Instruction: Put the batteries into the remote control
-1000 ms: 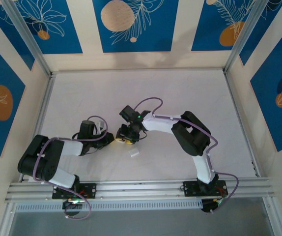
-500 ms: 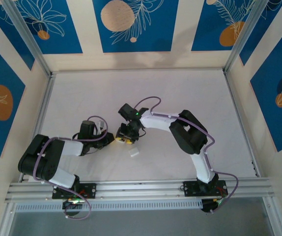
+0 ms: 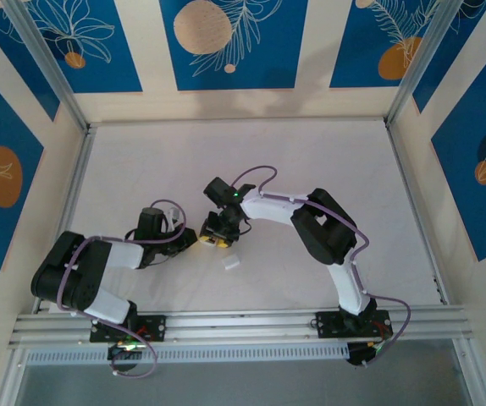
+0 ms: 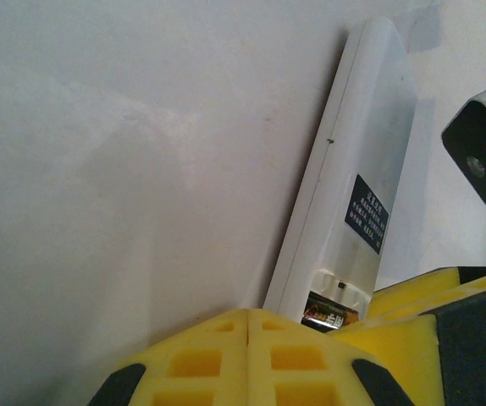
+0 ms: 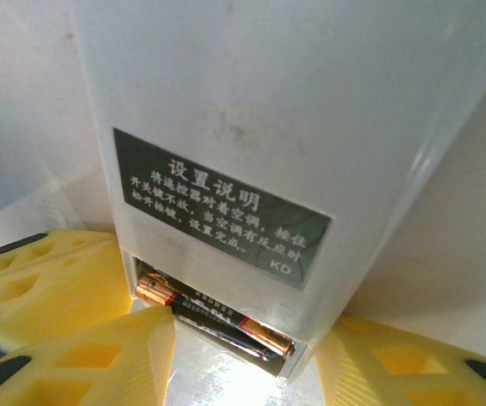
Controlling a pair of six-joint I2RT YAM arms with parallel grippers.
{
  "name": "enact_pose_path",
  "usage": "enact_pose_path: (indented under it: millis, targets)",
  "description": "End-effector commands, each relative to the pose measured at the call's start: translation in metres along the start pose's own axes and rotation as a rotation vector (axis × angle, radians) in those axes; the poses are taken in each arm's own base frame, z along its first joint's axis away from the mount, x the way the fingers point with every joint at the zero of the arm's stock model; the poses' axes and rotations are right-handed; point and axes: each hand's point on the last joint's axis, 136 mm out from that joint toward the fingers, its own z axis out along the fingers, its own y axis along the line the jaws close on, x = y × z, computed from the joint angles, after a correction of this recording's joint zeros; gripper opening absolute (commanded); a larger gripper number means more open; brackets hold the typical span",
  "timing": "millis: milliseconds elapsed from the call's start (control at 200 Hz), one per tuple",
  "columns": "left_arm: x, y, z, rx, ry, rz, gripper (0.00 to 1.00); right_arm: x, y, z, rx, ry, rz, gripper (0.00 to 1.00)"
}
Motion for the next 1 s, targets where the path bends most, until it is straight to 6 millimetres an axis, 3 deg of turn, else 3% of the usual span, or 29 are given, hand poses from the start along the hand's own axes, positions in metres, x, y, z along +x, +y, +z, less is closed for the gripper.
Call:
enact_pose_path:
  millis: [0, 270, 415, 750, 995]
  targets:
    - [0.008, -0.015, 0.002, 0.042, 0.033, 0.053, 0.04, -0.007, -0.011, 0.011, 0.032, -0.037, -0.029, 0.5]
    - [0.01, -0.016, 0.003, 0.054, 0.039, 0.053, 0.04, -0.008, -0.009, 0.018, 0.026, -0.024, -0.022, 0.52]
    - [0.009, -0.017, 0.002, 0.056, 0.039, 0.055, 0.04, -0.009, -0.02, 0.025, 0.069, -0.006, 0.007, 0.47]
    - [0.009, -0.02, 0.001, 0.063, 0.035, 0.058, 0.06, -0.01, -0.041, 0.031, 0.162, 0.018, 0.023, 0.45]
    - [0.011, -0.02, 0.0, 0.061, 0.038, 0.059, 0.06, -0.016, -0.032, 0.017, 0.131, -0.017, -0.008, 0.46]
